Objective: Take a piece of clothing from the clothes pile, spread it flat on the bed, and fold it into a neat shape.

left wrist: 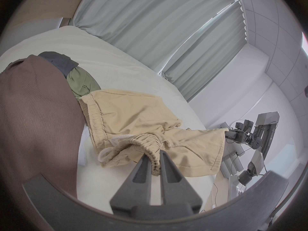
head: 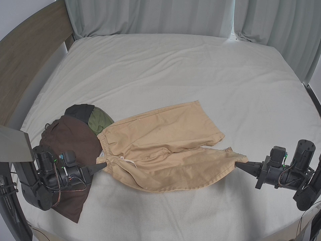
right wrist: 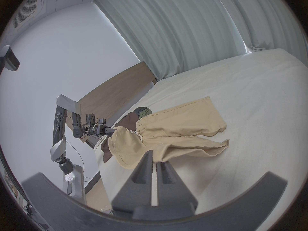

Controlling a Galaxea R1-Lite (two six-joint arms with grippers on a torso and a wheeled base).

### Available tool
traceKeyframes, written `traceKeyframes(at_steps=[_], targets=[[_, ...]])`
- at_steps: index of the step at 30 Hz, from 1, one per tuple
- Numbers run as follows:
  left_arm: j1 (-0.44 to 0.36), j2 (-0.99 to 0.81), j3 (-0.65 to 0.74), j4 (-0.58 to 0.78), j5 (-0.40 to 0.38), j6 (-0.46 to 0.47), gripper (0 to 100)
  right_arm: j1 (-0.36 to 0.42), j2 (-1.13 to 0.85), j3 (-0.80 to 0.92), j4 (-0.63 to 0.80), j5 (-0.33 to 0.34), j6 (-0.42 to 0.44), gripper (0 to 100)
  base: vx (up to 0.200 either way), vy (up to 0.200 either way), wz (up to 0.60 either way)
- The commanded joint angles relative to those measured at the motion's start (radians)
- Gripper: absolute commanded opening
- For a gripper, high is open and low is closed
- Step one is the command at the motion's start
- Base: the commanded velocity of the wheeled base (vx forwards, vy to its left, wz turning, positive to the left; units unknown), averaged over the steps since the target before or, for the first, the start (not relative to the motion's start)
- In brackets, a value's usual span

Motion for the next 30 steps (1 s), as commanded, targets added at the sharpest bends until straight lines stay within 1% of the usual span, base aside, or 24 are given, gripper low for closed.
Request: traceKeyframes(at_steps=[1,3,8,25,28,30], targets=[[0.000,0.000,-0.009,0.000,0.002,-0.001,0,0.000,-0.012,0.000,0.000,0.001,-0.001,0,0.000,0.000,0.00],[0.002,0.000,-0.022,-0.001,0.005,-0.023,0,0.000,-0.029,0.001,0.000,0.001,0.002,0,0.000,0.000,0.00],[0.000,0.000,-0.051,-0.001,0.074,-0.065,0,0.002,-0.045,-0.003,0.000,0.001,0.002,0,0.000,0.000,0.00],[0.002,0.000,-0.060,-0.001,0.079,-0.070,0,0.006,-0.066,-0.005,0.000,0.004,-0.001,0,0.000,0.000,0.00],[0.002,0.002,-0.060,-0.001,0.079,-0.070,0,0.005,-0.078,-0.002,0.000,0.036,0.002,0,0.000,0.000,0.00],[0.002,0.002,-0.060,-0.001,0.079,-0.070,0,0.003,-0.089,0.000,0.003,0.041,0.002,0,0.000,0.000,0.00]])
